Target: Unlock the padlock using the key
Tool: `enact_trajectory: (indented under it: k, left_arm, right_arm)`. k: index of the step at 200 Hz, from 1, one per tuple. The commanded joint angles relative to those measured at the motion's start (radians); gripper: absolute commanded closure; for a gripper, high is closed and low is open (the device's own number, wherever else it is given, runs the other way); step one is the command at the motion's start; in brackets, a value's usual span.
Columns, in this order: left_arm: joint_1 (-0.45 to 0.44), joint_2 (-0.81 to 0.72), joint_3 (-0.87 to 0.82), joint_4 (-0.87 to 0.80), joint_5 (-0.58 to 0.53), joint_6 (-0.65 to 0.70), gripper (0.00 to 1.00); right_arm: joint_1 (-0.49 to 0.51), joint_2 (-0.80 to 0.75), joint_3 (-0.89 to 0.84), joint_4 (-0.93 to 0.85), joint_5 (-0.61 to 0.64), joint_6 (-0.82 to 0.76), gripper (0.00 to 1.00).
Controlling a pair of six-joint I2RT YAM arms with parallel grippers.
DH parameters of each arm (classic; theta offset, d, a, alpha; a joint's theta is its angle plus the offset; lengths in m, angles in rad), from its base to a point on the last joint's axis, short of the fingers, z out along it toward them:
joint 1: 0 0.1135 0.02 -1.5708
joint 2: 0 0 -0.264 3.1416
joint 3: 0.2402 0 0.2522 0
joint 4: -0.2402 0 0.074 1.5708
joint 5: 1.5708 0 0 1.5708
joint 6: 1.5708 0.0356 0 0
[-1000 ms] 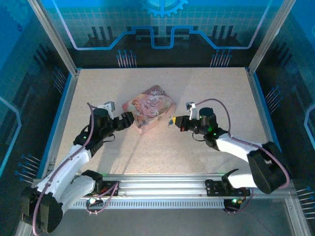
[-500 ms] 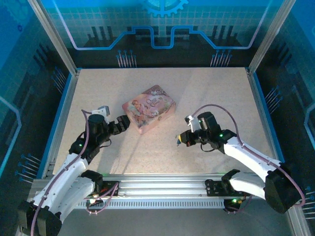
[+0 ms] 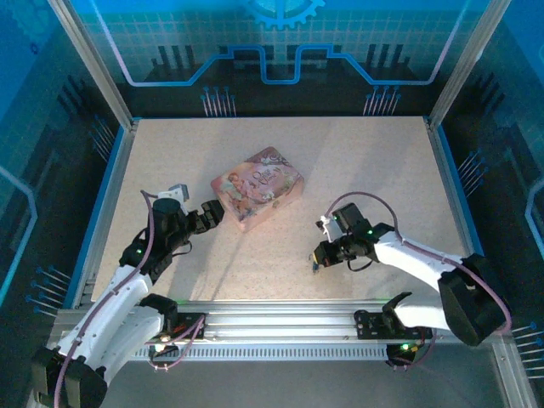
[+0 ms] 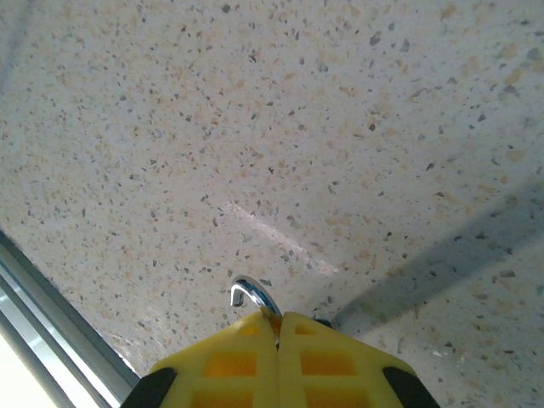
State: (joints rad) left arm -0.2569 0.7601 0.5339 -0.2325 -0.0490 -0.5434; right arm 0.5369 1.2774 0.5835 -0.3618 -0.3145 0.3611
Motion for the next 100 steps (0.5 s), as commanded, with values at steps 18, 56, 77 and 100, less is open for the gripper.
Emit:
enact_trajectory:
  k: [18,56,77,100]
  left_arm:
    - [0.01,-0.003,-0.013,-0.013,-0.016,0.004,0.01]
    - [0.012,0.01,-0.007,-0.012,-0.013,0.006,0.01]
    - [0.013,0.02,-0.006,-0.01,-0.01,0.004,0.01]
    - [0.013,0.025,-0.002,-0.011,-0.007,0.005,0.01]
  right_arm:
    - [0.018,0.08,0.063,0.009,-0.021,-0.005,1.0]
    - [0.019,0.139,0.082,0.031,-0.027,0.005,0.97]
    - [0.017,0.148,0.082,0.043,-0.026,0.014,0.9]
    - [0.018,0.145,0.084,0.047,-0.021,0.018,0.83]
